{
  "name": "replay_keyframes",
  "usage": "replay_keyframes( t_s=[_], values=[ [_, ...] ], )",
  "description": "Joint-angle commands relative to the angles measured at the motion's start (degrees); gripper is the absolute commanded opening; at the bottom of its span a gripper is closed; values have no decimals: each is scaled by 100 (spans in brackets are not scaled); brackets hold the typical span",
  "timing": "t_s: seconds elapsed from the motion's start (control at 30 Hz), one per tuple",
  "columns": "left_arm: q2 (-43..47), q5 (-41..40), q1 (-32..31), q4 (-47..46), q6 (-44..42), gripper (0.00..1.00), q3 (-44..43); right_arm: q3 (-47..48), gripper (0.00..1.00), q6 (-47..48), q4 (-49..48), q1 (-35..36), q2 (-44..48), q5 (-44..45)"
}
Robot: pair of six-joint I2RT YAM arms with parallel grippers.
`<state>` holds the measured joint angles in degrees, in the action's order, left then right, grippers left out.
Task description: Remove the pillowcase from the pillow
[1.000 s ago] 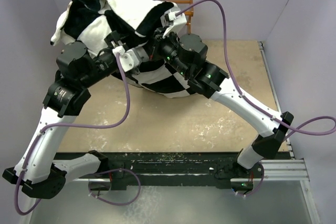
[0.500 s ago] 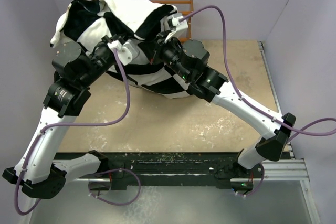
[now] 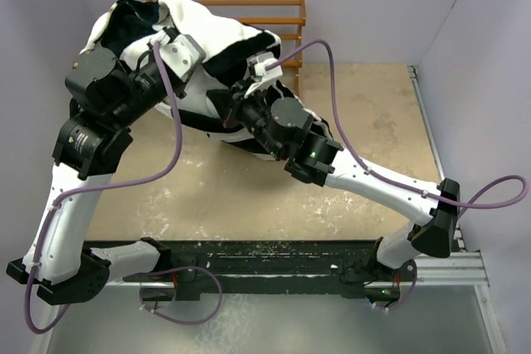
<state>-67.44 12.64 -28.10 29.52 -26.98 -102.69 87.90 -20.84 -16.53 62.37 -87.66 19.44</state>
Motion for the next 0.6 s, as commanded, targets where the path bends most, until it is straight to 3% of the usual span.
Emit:
replay_keyframes(
  t_s=[0.0,0.27,0.57],
  values=[
    [-127,323,-29,-817,795,8,-791,-449,0,219,152,635,-287,-12],
    [-404,87,-29,-571,1424,3,-1538,-938,0,1164,62,1551,-246,945],
    [-607,-1698,-29,-836,921,0,-1599,-2929,0,904,-974,1714,1481,1027]
  ],
)
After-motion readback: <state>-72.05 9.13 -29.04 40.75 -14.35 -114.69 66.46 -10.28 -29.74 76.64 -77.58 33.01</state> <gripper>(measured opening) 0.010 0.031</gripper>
